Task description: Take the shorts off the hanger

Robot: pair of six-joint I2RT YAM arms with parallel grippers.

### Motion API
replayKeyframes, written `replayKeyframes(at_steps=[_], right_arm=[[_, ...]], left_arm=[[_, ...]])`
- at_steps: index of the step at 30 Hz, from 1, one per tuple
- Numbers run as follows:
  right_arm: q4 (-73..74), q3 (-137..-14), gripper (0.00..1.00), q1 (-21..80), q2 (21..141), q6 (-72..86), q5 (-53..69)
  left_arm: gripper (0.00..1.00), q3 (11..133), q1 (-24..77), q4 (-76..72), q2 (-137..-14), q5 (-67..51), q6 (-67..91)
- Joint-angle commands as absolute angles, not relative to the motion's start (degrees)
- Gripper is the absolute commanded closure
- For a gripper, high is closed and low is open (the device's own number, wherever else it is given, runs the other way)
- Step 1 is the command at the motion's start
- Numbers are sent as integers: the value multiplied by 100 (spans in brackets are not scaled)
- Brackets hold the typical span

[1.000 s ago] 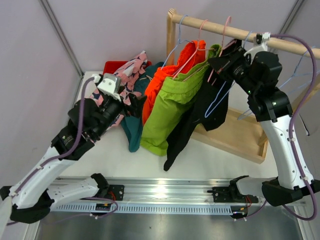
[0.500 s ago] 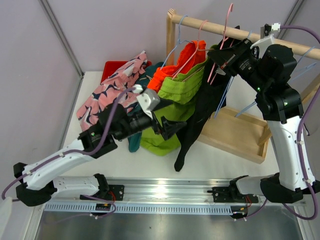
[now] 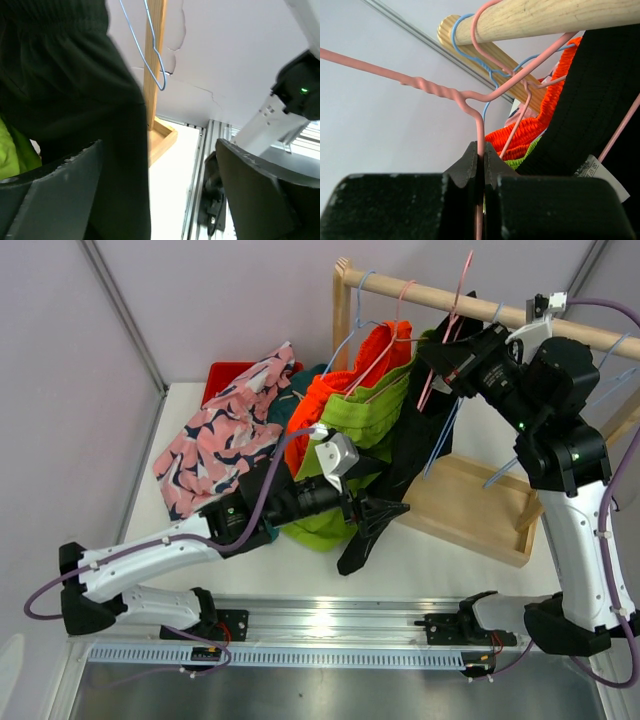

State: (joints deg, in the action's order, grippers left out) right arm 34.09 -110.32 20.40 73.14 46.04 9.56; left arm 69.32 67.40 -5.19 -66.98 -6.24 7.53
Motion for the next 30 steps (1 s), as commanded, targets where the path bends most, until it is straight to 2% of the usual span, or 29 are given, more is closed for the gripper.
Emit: replayKeyframes(at_steps=[1, 2, 3, 5, 6, 7, 8, 16, 21, 30], right_arm=[[2232, -11153, 100, 2048, 6812, 4623, 1055], [2215, -11127, 100, 2039, 6768, 4658, 1089], [2197, -11092, 100, 2039, 6681, 4676, 1081], [2223, -11092, 100, 2030, 6618, 4702, 1055], [2232, -11100, 100, 2039, 6583, 4693, 1046], [2259, -11135, 100, 2030, 6574, 4685, 1037], [2267, -11144, 100, 2030, 6566, 4685, 1037], [2303, -11180, 100, 1995, 6618, 4667, 1002], [2285, -11162, 100, 1890, 6636, 4702, 1019], [2206, -11057, 100, 1863, 6680, 4781, 1046]], left_arm=[[10, 7075, 6776, -1028, -6951, -370, 791], [17, 7101, 6776, -1037, -7091, -300, 774], [33, 7119, 6768, -1037, -7162, -281, 765], [51, 7215, 6776, -993, -7364, -290, 756], [71, 7225, 6776, -976, -7426, -290, 756], [82, 7225, 6785, -958, -7470, -273, 773], [100, 7199, 6785, -949, -7523, -203, 782], [100, 6347, 7426, -739, -6795, 772, 615], [100, 5409, 8462, -668, -6259, 1712, 676], [100, 4755, 9298, -1151, -6214, 2083, 1160]])
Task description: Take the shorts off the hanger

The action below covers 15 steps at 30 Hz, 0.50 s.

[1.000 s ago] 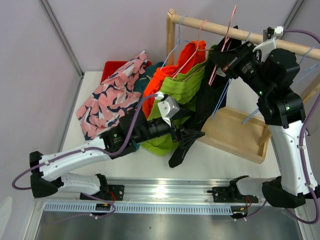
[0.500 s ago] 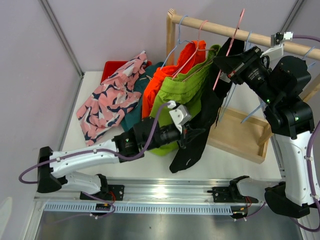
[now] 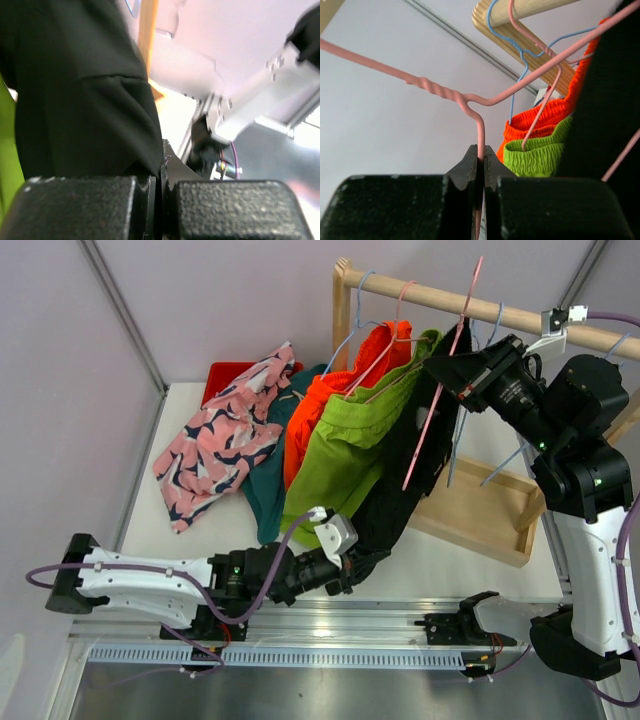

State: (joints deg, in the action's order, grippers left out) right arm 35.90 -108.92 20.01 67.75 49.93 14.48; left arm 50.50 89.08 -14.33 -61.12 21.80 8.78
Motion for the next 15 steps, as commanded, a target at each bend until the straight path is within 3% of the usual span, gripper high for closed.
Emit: replayKeyframes(at_steps=[1, 9, 15], right_arm=[[2232, -11065, 100, 1863, 6697, 4773, 1037], [2303, -11013, 100, 1802, 6697, 4869, 1151], [2242, -10206, 100, 1802, 6171, 5649, 1467]], left_arm=[[100, 4677, 9421, -1230, -6205, 2161, 1160], [100, 4561, 9589, -1503, -6302, 2565, 1187], [100, 5534, 9318, -1284, -6766, 3690, 370]])
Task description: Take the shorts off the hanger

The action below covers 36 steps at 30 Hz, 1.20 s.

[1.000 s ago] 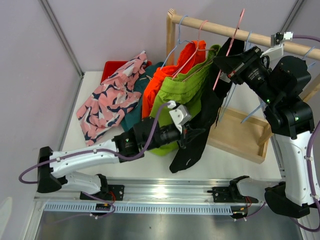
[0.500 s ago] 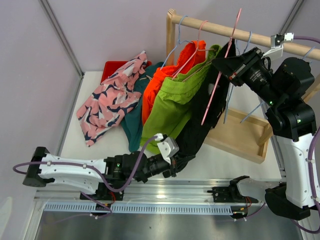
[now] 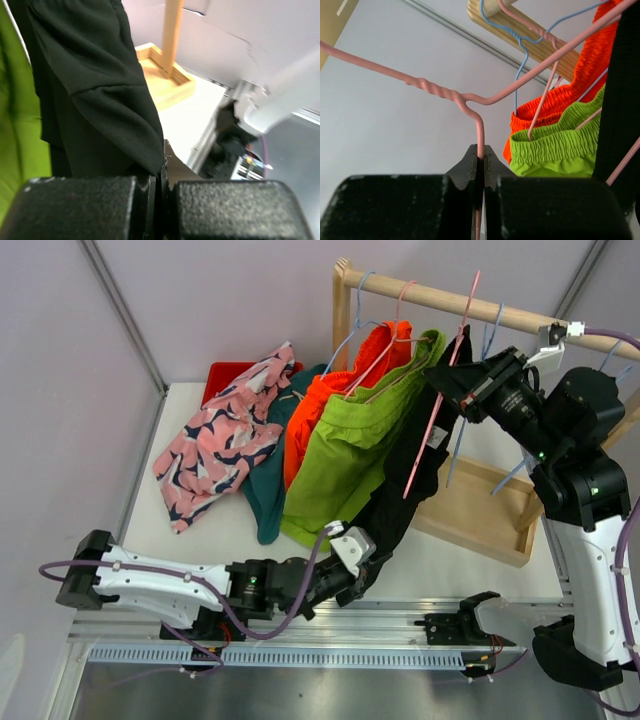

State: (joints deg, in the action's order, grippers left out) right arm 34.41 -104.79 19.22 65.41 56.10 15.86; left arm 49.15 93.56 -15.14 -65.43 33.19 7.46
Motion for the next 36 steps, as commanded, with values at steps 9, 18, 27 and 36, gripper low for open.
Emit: replayKeyframes(at_steps=[9, 18, 27, 36], right_arm=[[2108, -8771, 100, 1828, 5194, 7198, 2083], [1646, -9036, 100, 1802, 5580, 7697, 2679], [1529, -9263, 100, 1521, 6029, 7691, 2838], [1134, -8983, 100, 818, 6328, 7629, 2989]], left_arm=[[100, 6969, 7878, -608, -7505, 3209, 35], [100, 7077, 7611, 139, -7410, 2935, 403], [100, 6723, 9104, 2725, -6224, 4551, 1420], [100, 8051, 9554, 7184, -6179, 6159, 3811]])
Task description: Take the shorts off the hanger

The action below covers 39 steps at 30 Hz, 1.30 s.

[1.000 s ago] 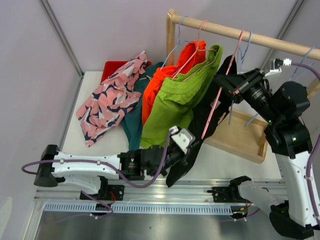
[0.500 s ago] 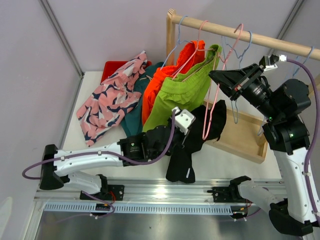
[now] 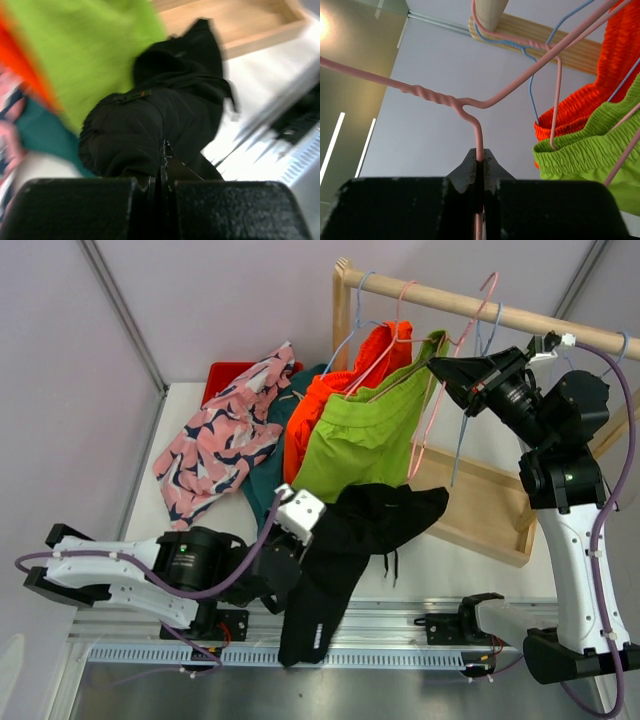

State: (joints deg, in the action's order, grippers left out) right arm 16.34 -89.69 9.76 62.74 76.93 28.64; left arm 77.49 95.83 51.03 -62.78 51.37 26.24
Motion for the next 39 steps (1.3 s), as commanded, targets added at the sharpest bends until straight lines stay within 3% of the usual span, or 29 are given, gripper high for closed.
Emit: replayKeyframes(at_steps=[1, 5, 12, 24, 30, 39], right_arm=[[1125, -8965, 100, 774, 6354, 7612, 2980], [1064, -8816, 100, 738, 6451, 7576, 3023], [818, -8446, 100, 563, 6311, 7637, 3146], [650, -9667, 100, 483, 6592, 8103, 3639], [598, -9747, 100, 492, 6372, 8332, 3683], [1240, -9652, 100, 483, 6048, 8068, 3568]], left_arm=[[100, 8086, 9467, 7407, -6118, 6179, 3928], [100, 8340, 8949, 7893, -5617, 6328, 4123], [100, 8491, 7990, 6498, -5185, 6048, 2245], [100, 7296, 6716, 4808, -5107, 5195, 1293], [100, 7014, 5636, 4211, -5063, 4467, 827], [100, 6829, 4976, 3972, -4913, 4184, 659]])
